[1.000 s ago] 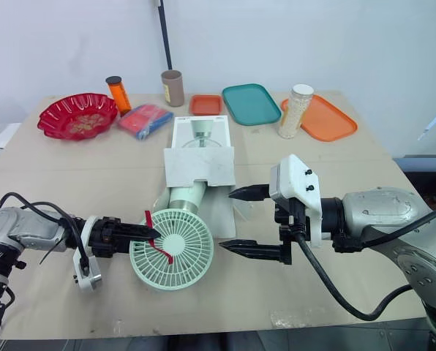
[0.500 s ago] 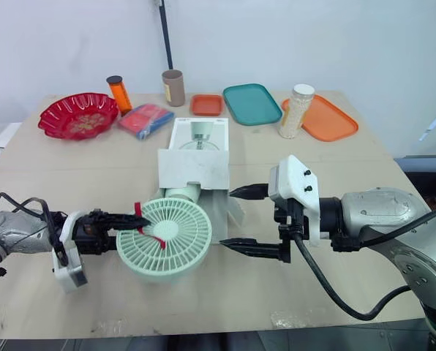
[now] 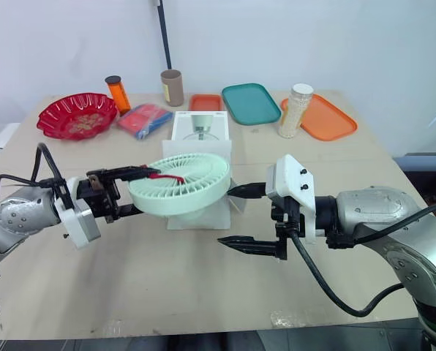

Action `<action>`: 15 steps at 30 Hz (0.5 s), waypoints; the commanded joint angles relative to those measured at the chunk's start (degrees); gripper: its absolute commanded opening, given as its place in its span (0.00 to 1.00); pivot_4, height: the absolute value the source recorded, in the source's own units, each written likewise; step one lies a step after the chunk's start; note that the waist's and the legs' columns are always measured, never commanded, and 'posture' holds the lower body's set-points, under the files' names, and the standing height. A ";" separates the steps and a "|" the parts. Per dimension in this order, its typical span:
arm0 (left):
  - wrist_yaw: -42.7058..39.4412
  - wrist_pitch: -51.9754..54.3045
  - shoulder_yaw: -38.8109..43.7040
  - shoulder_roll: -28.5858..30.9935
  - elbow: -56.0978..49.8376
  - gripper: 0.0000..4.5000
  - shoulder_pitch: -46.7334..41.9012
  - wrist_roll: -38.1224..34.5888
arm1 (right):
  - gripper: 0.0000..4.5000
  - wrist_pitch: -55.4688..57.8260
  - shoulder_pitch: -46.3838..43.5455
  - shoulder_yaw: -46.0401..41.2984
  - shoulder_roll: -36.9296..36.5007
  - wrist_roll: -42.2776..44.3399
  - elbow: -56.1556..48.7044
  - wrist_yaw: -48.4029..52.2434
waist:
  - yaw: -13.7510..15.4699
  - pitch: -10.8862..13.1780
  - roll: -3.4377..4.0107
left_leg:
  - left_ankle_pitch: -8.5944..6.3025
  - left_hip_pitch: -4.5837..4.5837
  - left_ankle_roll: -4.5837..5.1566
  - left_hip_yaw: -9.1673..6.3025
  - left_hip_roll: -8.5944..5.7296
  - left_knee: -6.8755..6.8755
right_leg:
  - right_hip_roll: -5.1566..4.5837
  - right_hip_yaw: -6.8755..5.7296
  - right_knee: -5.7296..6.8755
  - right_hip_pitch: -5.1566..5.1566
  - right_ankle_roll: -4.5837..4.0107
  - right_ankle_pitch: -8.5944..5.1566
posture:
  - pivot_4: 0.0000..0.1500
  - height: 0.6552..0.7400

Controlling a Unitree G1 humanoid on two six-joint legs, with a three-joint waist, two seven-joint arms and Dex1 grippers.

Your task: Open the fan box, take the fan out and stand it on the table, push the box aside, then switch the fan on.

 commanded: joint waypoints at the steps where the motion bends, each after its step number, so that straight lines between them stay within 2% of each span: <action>1: -2.98 8.29 8.92 1.21 -7.77 0.45 2.15 -8.41 | 1.00 -1.48 -1.06 -0.43 0.42 -0.62 -0.07 0.58 | 0.00 0.01 0.02 | 0.00 0.01 0.00 0.01 0.00 0.00 | 0.00 0.01 0.00 0.00 0.00 0.00 | 1.00 0.98; 5: -5.87 16.44 15.27 0.13 -12.92 0.45 6.14 -11.32 | 1.00 -1.50 -0.75 -0.56 0.69 -0.87 -0.12 0.71 | 0.14 0.02 0.03 | 0.00 -0.01 0.00 0.00 0.00 0.03 | 0.01 0.03 0.00 0.00 0.02 -0.01 | 1.00 0.98; 15: -5.39 43.04 31.66 -0.41 -25.20 0.45 13.74 -23.13 | 1.00 -1.19 0.61 -1.95 0.38 -0.40 -0.02 1.03 | 0.11 0.04 0.03 | 0.00 0.00 0.00 -0.01 0.00 0.04 | 0.04 0.09 -0.01 0.01 0.05 -0.03 | 1.00 0.98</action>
